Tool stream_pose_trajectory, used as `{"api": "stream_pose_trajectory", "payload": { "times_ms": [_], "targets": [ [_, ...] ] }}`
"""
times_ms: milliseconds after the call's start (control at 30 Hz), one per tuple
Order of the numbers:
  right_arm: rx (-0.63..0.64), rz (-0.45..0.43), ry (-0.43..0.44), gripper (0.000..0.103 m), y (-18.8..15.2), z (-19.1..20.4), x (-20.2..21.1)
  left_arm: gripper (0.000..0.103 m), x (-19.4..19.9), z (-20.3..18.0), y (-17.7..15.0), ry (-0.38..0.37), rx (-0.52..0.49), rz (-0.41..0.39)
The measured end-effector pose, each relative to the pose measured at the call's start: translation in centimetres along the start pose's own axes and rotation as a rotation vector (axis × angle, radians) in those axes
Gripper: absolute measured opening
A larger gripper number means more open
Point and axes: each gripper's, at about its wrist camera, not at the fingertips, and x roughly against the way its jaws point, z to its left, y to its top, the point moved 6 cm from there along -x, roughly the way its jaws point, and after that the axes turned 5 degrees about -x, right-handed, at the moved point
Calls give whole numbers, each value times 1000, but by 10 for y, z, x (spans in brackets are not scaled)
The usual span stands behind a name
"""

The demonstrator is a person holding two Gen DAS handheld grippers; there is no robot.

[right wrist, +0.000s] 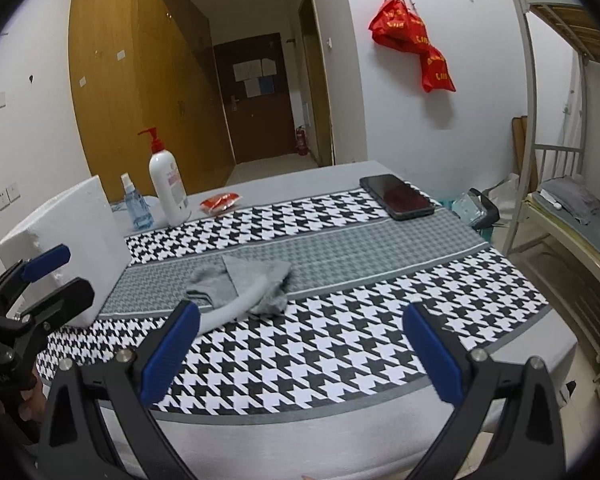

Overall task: Organize soft objects
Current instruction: 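Lower the left gripper onto the white roll lying on the grey sock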

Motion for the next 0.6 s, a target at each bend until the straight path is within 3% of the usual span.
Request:
{"api": "stream_pose_trajectory", "payload": {
  "times_ms": [333, 600],
  "targets": [
    [-19, 40, 7, 103, -4, -13, -20, 102, -32, -2, -2, -14, 2, 56],
    [-36, 55, 10, 103, -8, -22, -27, 99, -56, -19, -16, -105, -80, 139]
  ]
}}
